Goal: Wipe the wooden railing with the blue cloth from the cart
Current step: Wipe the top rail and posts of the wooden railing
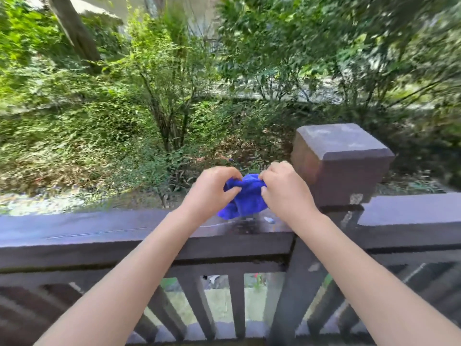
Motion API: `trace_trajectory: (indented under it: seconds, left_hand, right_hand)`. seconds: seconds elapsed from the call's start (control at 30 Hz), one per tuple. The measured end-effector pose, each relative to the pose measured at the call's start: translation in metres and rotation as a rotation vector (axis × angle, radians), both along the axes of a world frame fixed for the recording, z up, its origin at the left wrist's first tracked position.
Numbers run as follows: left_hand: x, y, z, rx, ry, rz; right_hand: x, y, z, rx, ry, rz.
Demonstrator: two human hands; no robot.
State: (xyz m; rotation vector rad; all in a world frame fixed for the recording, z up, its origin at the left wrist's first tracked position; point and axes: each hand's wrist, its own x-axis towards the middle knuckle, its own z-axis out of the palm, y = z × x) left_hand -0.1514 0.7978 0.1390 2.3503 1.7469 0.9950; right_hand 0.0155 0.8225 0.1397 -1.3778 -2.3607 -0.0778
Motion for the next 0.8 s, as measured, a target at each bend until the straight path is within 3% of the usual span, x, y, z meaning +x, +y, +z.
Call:
trace_trajectory:
  seconds: [0.13, 0.27, 0.37, 0.47, 0.57, 0.63, 0.8]
  left_hand:
    - [0.003, 0.007, -0.055, -0.212, -0.022, -0.059]
    - [-0.001, 0.008, -0.077, -0.211, 0.024, -0.083]
    - [-0.002, 0.005, -0.084, -0.251, 0.209, -0.026]
    - [-0.004, 0.003, -0.089, -0.373, 0.344, -0.007]
    - [-0.003, -0.002, -0.096, -0.372, 0.445, 0.008]
    - [-0.001, -0.011, -0.1, -0.328, 0.463, 0.027]
    - [-0.006, -0.027, -0.104, -0.24, 0.336, 0.152]
  right_hand:
    - [0.004, -0.007, -0.035, -0.165, -0.219, -0.109]
    - [0.004, -0.009, -0.046, -0.164, -0.345, -0.137]
    - [-0.001, -0.007, -0.047, -0.179, -0.295, -0.175]
    - [-0.006, 0.007, -0.058, 0.027, -0.166, -0.157]
    - [-0.01, 0.02, -0.077, -0.273, -0.012, -0.079]
    - [-0.01, 0.024, -0.095, -0.336, -0.037, -0.069]
    - [-0.008, 0.021, -0.111, -0.165, -0.037, -0.091]
